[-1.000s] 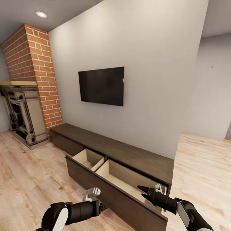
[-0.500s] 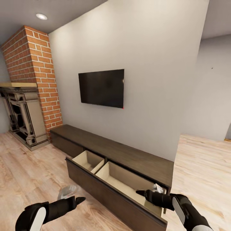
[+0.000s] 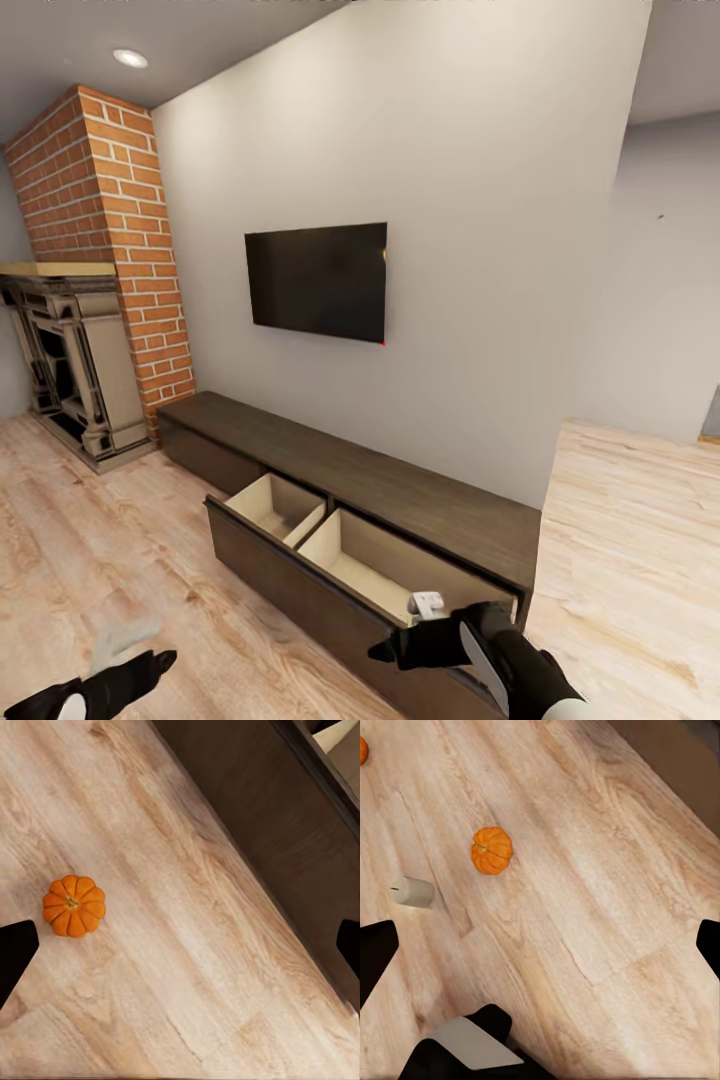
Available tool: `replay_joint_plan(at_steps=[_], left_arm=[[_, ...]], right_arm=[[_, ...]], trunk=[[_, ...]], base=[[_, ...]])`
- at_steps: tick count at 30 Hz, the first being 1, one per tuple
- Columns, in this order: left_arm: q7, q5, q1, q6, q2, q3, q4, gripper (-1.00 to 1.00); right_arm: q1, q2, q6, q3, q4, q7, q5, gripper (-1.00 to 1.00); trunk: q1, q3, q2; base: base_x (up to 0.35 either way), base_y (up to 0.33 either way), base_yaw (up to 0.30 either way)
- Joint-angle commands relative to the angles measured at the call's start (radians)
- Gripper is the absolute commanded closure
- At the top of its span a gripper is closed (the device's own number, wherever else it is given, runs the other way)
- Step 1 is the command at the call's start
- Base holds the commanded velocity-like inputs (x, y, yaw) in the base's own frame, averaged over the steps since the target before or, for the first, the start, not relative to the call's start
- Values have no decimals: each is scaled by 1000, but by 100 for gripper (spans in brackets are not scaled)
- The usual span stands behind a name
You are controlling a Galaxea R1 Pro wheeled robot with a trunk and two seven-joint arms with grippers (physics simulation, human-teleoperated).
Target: Place each of the two pumpkins and all three candles from the living room inside a cabinet in the living room (use any cabinet), then make sure every cabinet is closed, and position the cauldron so it is next to a table in the living room.
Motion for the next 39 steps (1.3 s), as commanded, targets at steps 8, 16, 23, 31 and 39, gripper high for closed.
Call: replay_joint_plan(at_steps=[8,16,23,31,39], left_arm=[[13,7,-1,-145,-18,2,188,-100],[14,7,-1,-272,-32,2,261,-100],[14,10,-1,-301,-32,6,324,-100],[10,12,-1,-319,-32,6,330,-100],[9,12,-1,-402,-33,2,330,-100]], right_arm=[[-1,71,5,101,0,-146,-11,-100],[-1,83,-3,173,-1,-189,-10,-100],[-1,87,-5,187,-1,-193,-12,-100],[-1,89,-6,189,-1,-194,-12,-100],[-1,93,-6,190,-1,-194,-12,-100]], trunk=[[-31,24,56],[-61,49,112],[-84,71,154],[-84,80,154],[-84,89,154]], base=[[0,0,0],[0,0,0],[0,0,88],[0,0,198],[0,0,212]])
